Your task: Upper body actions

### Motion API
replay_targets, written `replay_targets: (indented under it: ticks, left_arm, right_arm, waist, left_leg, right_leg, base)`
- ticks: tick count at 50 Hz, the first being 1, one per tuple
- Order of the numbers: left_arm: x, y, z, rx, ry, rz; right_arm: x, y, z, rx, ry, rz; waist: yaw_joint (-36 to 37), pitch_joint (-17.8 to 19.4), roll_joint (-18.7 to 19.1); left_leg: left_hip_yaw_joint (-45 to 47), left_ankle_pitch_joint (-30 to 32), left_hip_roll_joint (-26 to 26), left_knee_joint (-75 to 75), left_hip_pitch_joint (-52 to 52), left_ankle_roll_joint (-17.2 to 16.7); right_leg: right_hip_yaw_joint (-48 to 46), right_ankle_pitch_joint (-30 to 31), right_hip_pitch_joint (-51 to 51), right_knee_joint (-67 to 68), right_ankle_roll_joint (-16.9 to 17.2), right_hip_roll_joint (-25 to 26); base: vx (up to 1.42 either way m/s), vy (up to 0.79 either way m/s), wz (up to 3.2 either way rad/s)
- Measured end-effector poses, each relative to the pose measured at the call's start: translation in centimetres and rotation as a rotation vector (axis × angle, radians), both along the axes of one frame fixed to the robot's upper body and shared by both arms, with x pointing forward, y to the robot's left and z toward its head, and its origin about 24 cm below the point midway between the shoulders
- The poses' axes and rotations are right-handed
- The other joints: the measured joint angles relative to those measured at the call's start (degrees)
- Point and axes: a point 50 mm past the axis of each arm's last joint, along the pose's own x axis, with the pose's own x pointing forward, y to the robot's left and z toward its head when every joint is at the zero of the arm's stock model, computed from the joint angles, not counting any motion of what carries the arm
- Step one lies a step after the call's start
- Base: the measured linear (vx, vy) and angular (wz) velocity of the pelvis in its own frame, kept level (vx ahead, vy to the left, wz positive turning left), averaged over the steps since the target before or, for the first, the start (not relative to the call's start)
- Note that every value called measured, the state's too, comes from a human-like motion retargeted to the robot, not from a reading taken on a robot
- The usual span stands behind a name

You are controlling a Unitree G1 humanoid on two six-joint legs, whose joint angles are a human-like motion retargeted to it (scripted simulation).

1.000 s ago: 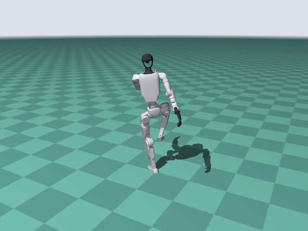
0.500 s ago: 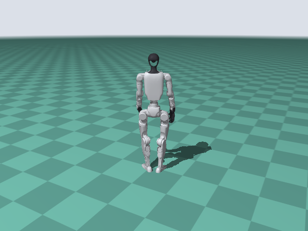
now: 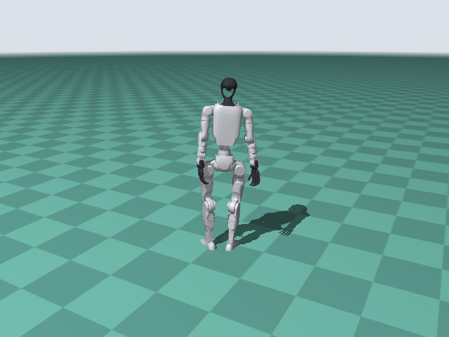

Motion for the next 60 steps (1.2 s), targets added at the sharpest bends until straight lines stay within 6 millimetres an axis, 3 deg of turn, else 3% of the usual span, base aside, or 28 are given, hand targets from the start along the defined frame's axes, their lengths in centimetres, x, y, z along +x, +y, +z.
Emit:
replay_targets:
  ticks: [5, 10, 23, 30, 35, 42, 45, 48, 50, 52, 55, 56, 57, 60]
  left_arm:
    - [0.2, 0.1, 0.0, -0.023, -0.023, -0.031]
    - [1.5, 0.6, -0.1, -0.015, -0.068, -0.138]
    - [3.6, 0.7, -0.2, -0.027, -0.109, -0.159]
    - [4.3, 1.0, -0.1, -0.035, -0.114, -0.235]
    - [4.5, 1.2, -0.1, -0.027, -0.094, -0.283]
    - [4.7, 1.3, -0.1, -0.044, -0.105, -0.283]
    - [3.6, 1.5, -0.1, -0.007, -0.081, -0.262]
    - [0.3, 1.8, 0.0, 0.094, 0.064, -0.215]
    - [-2.7, 1.7, 0.4, 0.145, 0.207, -0.175]
    - [-5.7, 1.3, 1.1, 0.132, 0.312, -0.137]
    - [-8.7, 1.5, 2.1, 0.045, 0.406, -0.136]
    - [-9.5, 1.9, 2.5, 0.029, 0.429, -0.157]
    - [-10.3, 2.3, 2.8, 0.020, 0.453, -0.175]
    - [-12.4, 3.5, 3.8, 0.038, 0.522, -0.214]
  right_arm:
    - [-0.6, 0.7, -0.1, 0.017, -0.002, -0.014]
    - [-0.1, 1.4, -0.3, 0.037, -0.019, 0.005]
    - [5.9, 3.5, -0.7, 0.180, -0.198, 0.106]
    - [7.4, 4.1, -0.5, 0.249, -0.265, 0.103]
    - [6.3, 3.4, -0.6, 0.204, -0.276, 0.105]
    - [1.8, 1.9, -0.6, 0.076, -0.172, 0.015]
    - [0.1, 1.5, -0.4, 0.046, -0.126, -0.025]
    - [-0.2, 1.3, -0.3, 0.018, -0.106, -0.050]
    - [0.9, 1.5, -0.3, 0.005, -0.124, -0.056]
    - [3.4, 2.2, -0.5, 0.040, -0.184, -0.034]
    - [9.5, 4.4, -0.3, 0.173, -0.306, 0.079]
    - [11.8, 5.4, 0.1, 0.232, -0.357, 0.131]
    - [13.9, 6.4, 0.5, 0.291, -0.403, 0.184]
    - [18.8, 9.1, 2.4, 0.451, -0.514, 0.305]
  waist:
    - [0.0, -0.1, 0.2]
    - [1.3, -0.4, -0.5]
    - [1.9, -1.5, -2.6]
    - [2.3, -1.2, -3.5]
    - [1.2, -0.4, -3.1]
    - [0.8, 0.7, -2.4]
    - [0.5, 1.3, -2.5]
    - [0.2, 1.7, -2.2]
    - [0.3, 1.9, -2.4]
    - [0.4, 2.6, -2.8]
    - [0.9, 4.8, -3.5]
    - [1.0, 5.3, -3.4]
    - [1.4, 5.8, -3.4]
    - [4.4, 6.1, -3.7]
  left_leg:
    - [0.6, 0.4, -0.6, -1.2, 0.3, 0.6]
    - [2.3, -1.3, -1.1, -0.1, 0.6, 1.1]
    - [4.6, -3.6, -2.6, 0.5, 1.9, 2.2]
    - [5.7, -4.5, -3.5, 0.1, 2.6, 2.6]
    - [5.9, -4.9, -3.0, 0.0, 2.5, 2.9]
    - [7.4, -4.9, -1.4, -0.4, 3.5, 3.2]
    - [7.7, -5.2, -1.5, -0.8, 5.1, 3.5]
    - [7.9, -6.2, -1.0, 0.3, 6.5, 2.9]
    - [8.6, -7.1, -0.7, 2.8, 6.7, 2.2]
    - [8.4, -6.3, 0.0, 8.8, 5.0, 1.8]
    - [5.9, 1.7, 5.5, 29.9, -4.7, 1.6]
    - [3.7, 3.4, 6.9, 37.1, -9.4, 3.8]
    - [1.6, 4.7, 7.6, 43.2, -13.5, 5.3]
    - [-2.4, 3.7, 6.4, 53.8, -21.6, 5.4]
  right_leg:
    - [-0.7, 0.3, -0.3, 0.3, 0.6, -0.4]
    - [-0.8, 1.0, -0.4, 0.3, 1.2, -1.2]
    - [-0.3, 1.6, -0.5, 1.1, 2.6, -3.4]
    - [-0.7, 2.0, -0.9, 1.7, 3.5, -4.7]
    - [-1.1, 0.6, -2.0, 4.8, 3.5, -5.0]
    - [1.0, -3.0, -4.3, 12.7, 1.8, -3.1]
    - [2.5, -3.2, -3.2, 13.0, 2.9, -1.8]
    - [-1.0, -3.9, 0.0, 9.1, 0.3, -1.1]
    - [-2.0, -3.3, 2.1, 6.1, 0.0, -1.2]
    - [0.6, -2.5, 2.9, 4.5, -0.1, -1.5]
    - [-1.2, -1.1, 3.4, 2.8, -0.1, -3.7]
    - [-1.5, -0.8, 3.4, 2.1, -0.2, -3.6]
    - [-1.8, -0.4, 3.5, 1.4, -0.3, -3.7]
    - [-3.1, 1.2, 4.4, -1.3, -0.2, -3.9]
  base:
    - [0.06, 0.11, -0.06]
    - [0.08, 0.09, -0.24]
    - [0.08, 0.09, -0.14]
    - [0.06, 0.05, -0.11]
    - [0.00, 0.00, 0.00]
    - [0.04, -0.04, -0.24]
    - [0.05, -0.10, -0.09]
    - [0.05, -0.12, -0.07]
    - [0.06, -0.05, -0.16]
    - [-0.04, -0.16, 0.02]
    - [-0.25, -0.12, 0.40]
    - [-0.32, -0.23, 0.69]
    - [-0.23, -0.19, 0.55]
    - [-0.10, -0.05, 0.22]
